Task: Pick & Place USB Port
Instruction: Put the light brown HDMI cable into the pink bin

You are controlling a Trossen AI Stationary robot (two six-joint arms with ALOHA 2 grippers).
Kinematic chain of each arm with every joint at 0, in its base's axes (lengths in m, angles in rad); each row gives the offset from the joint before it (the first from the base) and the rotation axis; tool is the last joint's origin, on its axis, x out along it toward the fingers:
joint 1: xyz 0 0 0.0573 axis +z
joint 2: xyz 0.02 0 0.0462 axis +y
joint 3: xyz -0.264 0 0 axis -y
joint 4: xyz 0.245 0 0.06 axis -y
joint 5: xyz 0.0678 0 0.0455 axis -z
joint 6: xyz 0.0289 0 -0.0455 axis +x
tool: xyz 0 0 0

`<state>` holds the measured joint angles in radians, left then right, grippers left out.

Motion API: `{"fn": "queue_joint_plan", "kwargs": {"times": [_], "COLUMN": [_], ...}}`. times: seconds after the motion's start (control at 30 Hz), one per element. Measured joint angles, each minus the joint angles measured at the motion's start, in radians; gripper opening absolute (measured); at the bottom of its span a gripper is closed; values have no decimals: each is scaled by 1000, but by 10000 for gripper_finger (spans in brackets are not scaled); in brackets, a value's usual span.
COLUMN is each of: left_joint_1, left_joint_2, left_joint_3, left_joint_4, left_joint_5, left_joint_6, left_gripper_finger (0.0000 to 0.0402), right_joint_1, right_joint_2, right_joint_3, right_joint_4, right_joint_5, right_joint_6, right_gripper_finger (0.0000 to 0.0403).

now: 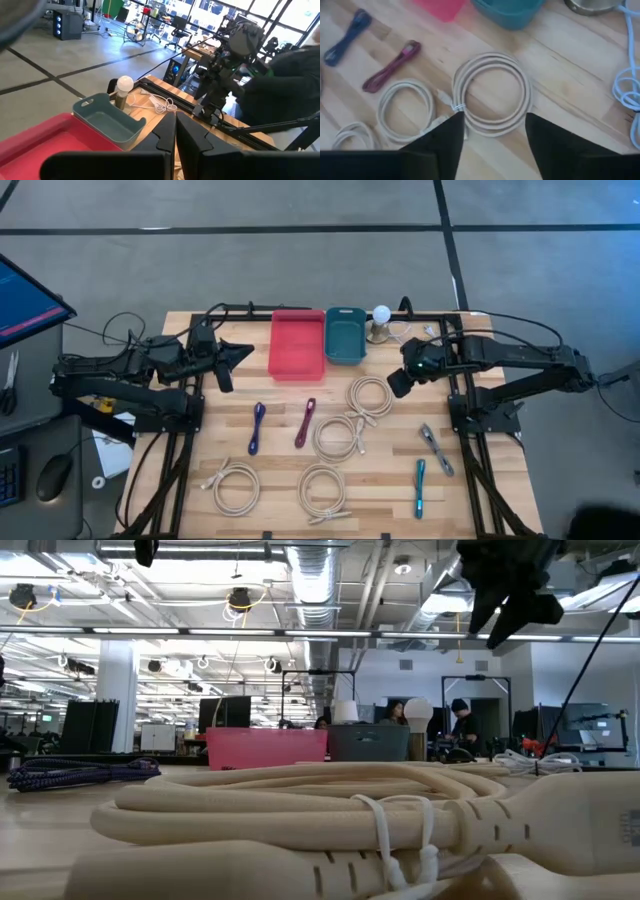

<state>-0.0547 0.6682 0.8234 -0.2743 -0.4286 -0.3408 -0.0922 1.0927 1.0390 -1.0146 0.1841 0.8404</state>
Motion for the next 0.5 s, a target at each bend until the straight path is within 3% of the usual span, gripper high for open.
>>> {"fn": "queue_joint_plan", "kwargs": {"times": [0.17,0.5], "left_joint_1": [0,0], "left_joint_2": [0,0], "left_joint_3": [0,0], "left_joint_4": [3,5], "left_joint_5": [0,0], "left_joint_6": [0,0], "left_gripper_finger": [12,12], "right_joint_1": [-1,7], "right_joint_2": [92,307], "right_joint_3": [-35,-55], "right_joint_4": [19,67], "right_joint_5": [0,0], "right_joint_6": [-1,-77], "right_gripper_finger": [214,168]}}
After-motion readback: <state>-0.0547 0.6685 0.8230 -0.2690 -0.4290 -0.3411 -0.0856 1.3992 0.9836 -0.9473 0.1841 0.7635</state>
